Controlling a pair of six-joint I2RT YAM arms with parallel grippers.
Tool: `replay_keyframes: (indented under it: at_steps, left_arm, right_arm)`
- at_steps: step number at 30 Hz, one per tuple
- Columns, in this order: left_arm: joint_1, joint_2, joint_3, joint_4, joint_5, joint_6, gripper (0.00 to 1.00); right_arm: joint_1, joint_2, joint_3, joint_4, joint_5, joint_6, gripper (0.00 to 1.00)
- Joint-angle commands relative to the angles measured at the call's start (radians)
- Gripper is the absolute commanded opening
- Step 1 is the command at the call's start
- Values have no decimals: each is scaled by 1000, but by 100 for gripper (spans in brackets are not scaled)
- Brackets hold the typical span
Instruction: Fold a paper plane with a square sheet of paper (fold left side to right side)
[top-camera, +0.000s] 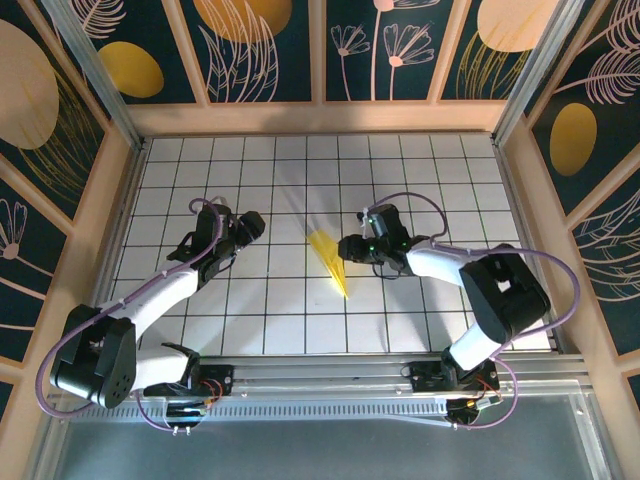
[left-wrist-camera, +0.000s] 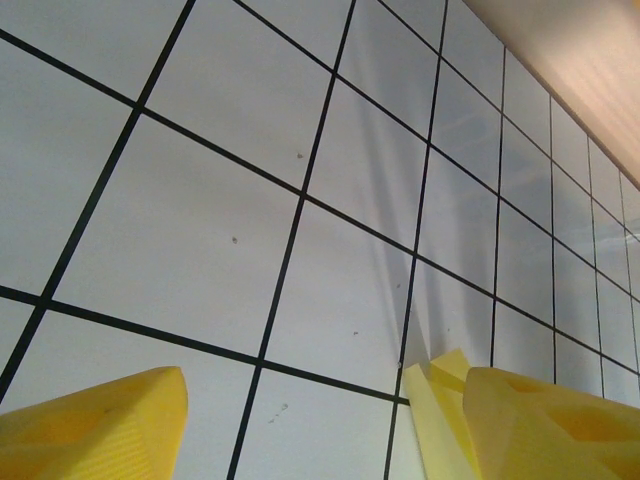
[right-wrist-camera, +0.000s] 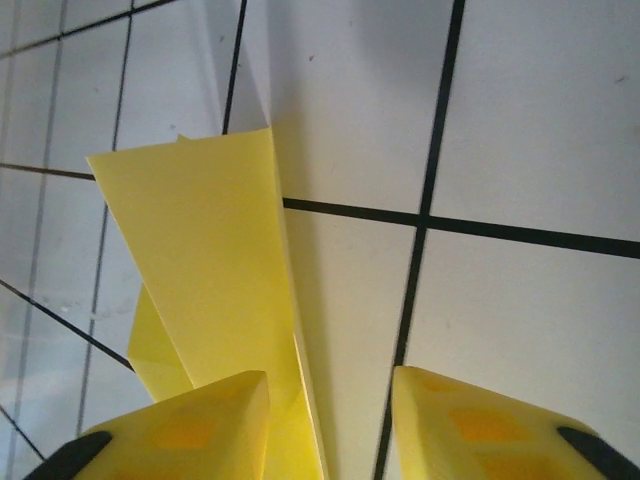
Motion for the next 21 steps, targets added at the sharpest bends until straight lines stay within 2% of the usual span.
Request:
replay_keyframes:
  at_steps: [1, 3, 7, 11, 21]
  left_arm:
    - [6, -20, 26, -5, -19, 21, 73]
    - [6, -35, 21, -5, -36, 26, 73]
    - [6, -56, 11, -5, -59, 27, 75]
    - [6, -59, 10, -11, -59, 29, 75]
    - [6, -61, 14, -29, -68, 39, 75]
  right_arm:
    - [24, -44, 101, -252, 56, -141, 41]
    - [50, -36, 146, -361, 54, -195, 42]
    - [100, 2, 196, -455, 27, -234, 42]
    - [136, 63, 249, -493, 65, -246, 43]
    - [147, 121, 294, -495, 76, -254, 42]
